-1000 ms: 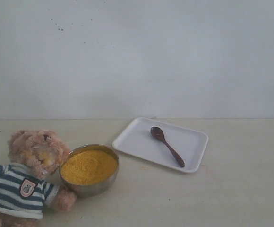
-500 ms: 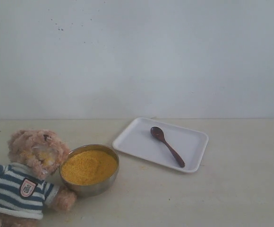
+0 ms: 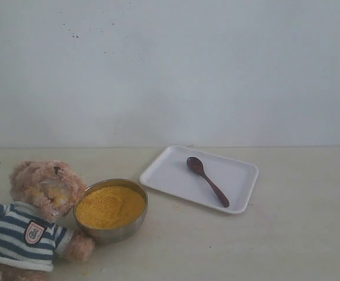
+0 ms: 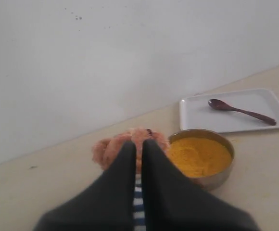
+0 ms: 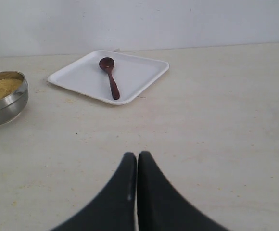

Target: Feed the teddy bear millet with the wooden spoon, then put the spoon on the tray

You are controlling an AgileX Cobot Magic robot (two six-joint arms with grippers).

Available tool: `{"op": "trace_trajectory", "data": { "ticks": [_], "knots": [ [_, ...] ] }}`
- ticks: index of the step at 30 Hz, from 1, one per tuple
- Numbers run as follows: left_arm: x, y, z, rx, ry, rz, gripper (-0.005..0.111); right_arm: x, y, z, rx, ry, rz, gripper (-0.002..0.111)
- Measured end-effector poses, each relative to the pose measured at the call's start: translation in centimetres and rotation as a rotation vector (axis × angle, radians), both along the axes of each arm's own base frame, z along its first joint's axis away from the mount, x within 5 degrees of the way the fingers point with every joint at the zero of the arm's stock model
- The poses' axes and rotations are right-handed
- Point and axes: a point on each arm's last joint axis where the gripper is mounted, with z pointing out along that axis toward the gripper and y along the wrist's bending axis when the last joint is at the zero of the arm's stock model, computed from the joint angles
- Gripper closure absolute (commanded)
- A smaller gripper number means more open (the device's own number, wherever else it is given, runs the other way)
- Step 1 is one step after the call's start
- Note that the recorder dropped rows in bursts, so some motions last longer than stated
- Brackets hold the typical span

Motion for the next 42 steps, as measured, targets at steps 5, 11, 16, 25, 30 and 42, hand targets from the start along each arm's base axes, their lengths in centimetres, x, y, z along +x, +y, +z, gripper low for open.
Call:
{"op": "trace_trajectory", "data": {
  "ticks": [5,11,16,25,30,42],
  "knots": [
    [-0.6,0.9,-3.9,-0.015,-0.036,0.095,0.103,0.0,0.0,0.0,0.003,0.001,-0.001,0.108],
    [-0.8,1.5,-9.1,-0.200,0.030,0.176,0.103,0.0,0.0,0.0,0.003,0.001,-0.001,0.108],
    [-1.0,1.5,-9.9,-0.214,0.100,0.190,0.103,0.0,0.0,0.0,0.003,0.001,-0.001,0.108],
    [-1.0,1.5,-10.1,-0.259,0.130,0.201,0.103,0.0,0.0,0.0,0.006,0.002,-0.001,0.108],
    [-1.0,1.5,-10.1,-0.260,0.134,0.202,0.103,0.0,0.0,0.0,0.006,0.003,-0.001,0.108],
    [-1.0,1.5,-10.1,-0.260,0.134,0.202,0.103,0.0,0.0,-0.1,-0.001,0.007,-0.005,0.108]
  ]
}}
